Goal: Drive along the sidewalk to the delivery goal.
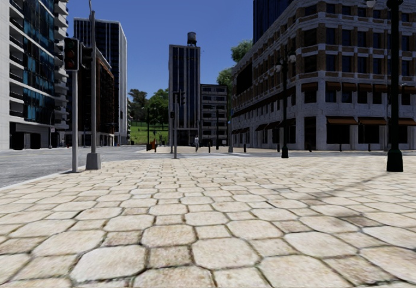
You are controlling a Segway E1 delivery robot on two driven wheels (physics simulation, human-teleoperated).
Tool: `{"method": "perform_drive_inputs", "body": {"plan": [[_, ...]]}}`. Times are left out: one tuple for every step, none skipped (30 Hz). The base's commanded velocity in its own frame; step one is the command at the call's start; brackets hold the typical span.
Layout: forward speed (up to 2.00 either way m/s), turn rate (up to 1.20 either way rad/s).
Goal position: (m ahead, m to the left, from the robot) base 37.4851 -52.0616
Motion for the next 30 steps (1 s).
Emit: {"method": "perform_drive_inputs", "body": {"plan": [[2.00, -0.19], [2.00, -0.19], [2.00, -0.15], [2.00, -0.14], [2.00, -0.13], [2.00, -0.13], [2.00, -0.13], [2.00, -0.13], [2.00, -0.13], [2.00, -0.11], [2.00, -0.11], [2.00, -0.07], [2.00, 0.00], [2.00, 0.00], [2.00, 0.00], [2.00, 0.00], [2.00, 0.00], [2.00, 0.00], [2.00, 0.00], [2.00, 0.00], [2.00, 0.00], [2.00, 0.00], [2.00, 0.00], [2.00, 0.00], [2.00, 0.00], [2.00, 0.00], [2.00, 0.00], [2.00, 0.00], [2.00, 0.00], [2.00, 0.00]]}}
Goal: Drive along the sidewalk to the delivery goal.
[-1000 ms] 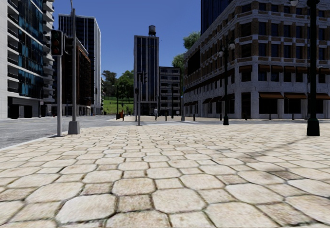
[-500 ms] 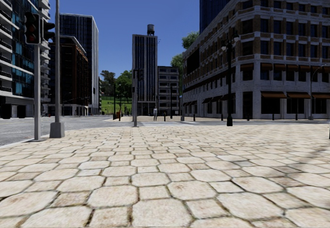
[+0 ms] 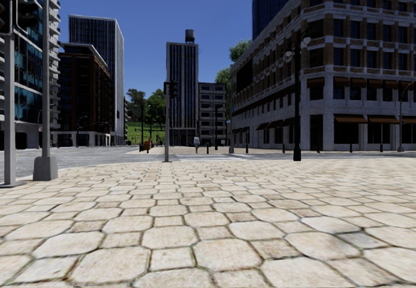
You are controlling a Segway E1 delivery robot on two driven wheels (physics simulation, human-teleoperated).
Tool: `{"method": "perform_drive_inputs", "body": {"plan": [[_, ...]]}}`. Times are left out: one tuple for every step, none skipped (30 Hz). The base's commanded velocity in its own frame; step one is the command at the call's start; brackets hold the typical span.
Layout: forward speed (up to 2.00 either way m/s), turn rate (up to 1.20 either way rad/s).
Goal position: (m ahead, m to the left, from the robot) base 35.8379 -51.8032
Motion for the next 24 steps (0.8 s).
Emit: {"method": "perform_drive_inputs", "body": {"plan": [[2.00, 0.00], [2.00, 0.00], [2.00, 0.00], [2.00, 0.00], [2.00, 0.00], [2.00, 0.00], [2.00, 0.00], [2.00, 0.00], [2.00, 0.00], [2.00, 0.00], [2.00, 0.00], [2.00, 0.00], [2.00, 0.00], [2.00, 0.00], [2.00, 0.00], [2.00, 0.00], [2.00, 0.00], [2.00, 0.00], [2.00, 0.00], [2.00, 0.00], [2.00, 0.00], [2.00, 0.00], [2.00, 0.00], [2.00, 0.00]]}}
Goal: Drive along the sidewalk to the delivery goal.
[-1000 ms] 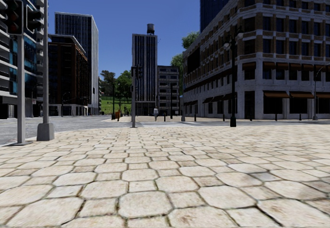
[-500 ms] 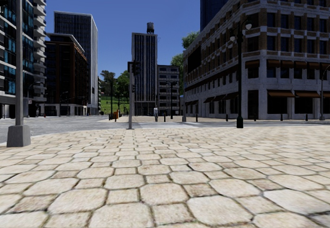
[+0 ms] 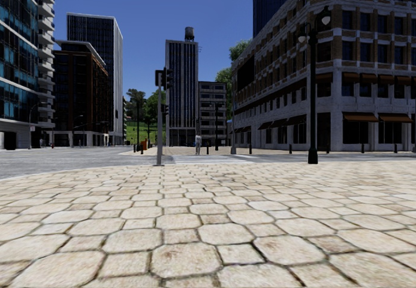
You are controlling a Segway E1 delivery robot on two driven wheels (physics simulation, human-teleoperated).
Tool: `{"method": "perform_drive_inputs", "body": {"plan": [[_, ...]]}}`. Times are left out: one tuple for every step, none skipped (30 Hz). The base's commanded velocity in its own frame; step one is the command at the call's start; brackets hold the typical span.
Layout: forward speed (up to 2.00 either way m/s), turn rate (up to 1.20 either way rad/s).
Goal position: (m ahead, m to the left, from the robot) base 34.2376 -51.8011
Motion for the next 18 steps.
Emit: {"method": "perform_drive_inputs", "body": {"plan": [[2.00, 0.00], [2.00, 0.00], [2.00, 0.00], [2.00, 0.00], [2.00, 0.00], [2.00, 0.00], [2.00, 0.00], [2.00, 0.00], [2.00, 0.00], [2.00, 0.00], [2.00, 0.00], [2.00, 0.00], [2.00, 0.00], [2.00, 0.00], [2.00, 0.00], [2.00, 0.00], [2.00, 0.00], [2.00, 0.00]]}}
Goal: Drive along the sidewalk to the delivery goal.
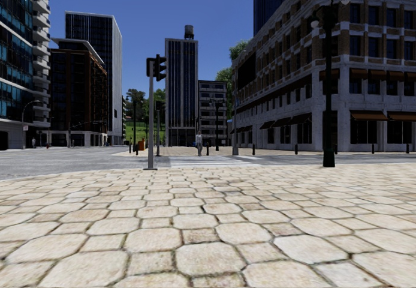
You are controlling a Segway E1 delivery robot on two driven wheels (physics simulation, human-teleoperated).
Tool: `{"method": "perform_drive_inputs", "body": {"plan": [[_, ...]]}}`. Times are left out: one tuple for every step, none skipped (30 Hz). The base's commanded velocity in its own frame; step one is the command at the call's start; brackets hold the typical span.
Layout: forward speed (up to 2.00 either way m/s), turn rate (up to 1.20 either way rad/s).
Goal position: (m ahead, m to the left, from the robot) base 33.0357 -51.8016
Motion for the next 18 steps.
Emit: {"method": "perform_drive_inputs", "body": {"plan": [[2.00, 0.00], [2.00, 0.00], [2.00, 0.00], [2.00, 0.00], [2.00, 0.00], [2.00, 0.00], [2.00, 0.00], [2.00, 0.00], [2.00, 0.00], [2.00, 0.00], [2.00, 0.00], [2.00, 0.00], [2.00, 0.00], [2.00, 0.00], [2.00, 0.00], [2.00, 0.00], [2.00, 0.00], [2.00, 0.00]]}}
